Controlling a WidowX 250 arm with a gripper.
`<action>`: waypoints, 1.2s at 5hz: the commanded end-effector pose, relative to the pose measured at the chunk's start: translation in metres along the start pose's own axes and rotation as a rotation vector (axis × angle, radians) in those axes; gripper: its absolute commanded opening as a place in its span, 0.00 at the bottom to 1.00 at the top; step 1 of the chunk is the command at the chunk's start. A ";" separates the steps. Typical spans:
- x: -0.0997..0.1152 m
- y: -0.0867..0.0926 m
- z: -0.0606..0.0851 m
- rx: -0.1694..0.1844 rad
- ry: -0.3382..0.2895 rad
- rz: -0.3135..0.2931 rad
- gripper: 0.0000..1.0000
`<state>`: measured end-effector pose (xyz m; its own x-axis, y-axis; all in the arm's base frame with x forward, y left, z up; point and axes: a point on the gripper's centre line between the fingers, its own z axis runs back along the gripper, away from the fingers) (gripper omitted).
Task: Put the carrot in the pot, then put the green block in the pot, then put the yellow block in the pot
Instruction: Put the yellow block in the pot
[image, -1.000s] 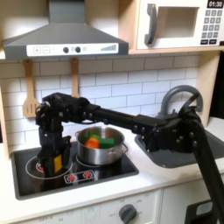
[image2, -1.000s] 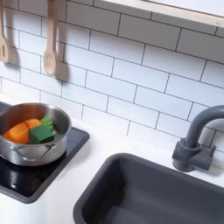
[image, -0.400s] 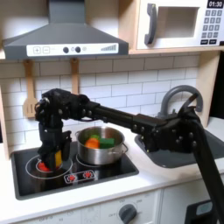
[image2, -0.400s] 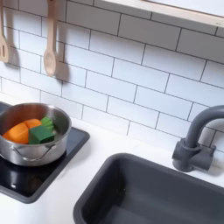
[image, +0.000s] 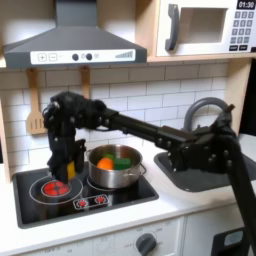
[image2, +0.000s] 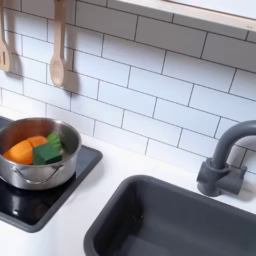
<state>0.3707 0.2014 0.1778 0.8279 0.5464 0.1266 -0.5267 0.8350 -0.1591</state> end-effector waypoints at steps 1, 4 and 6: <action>-0.015 -0.015 0.024 -0.053 -0.023 -0.038 0.00; -0.045 -0.056 0.017 -0.041 0.019 -0.161 0.00; -0.051 -0.072 0.015 -0.046 0.026 -0.186 0.00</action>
<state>0.3630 0.1158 0.1939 0.9144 0.3862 0.1210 -0.3624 0.9145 -0.1799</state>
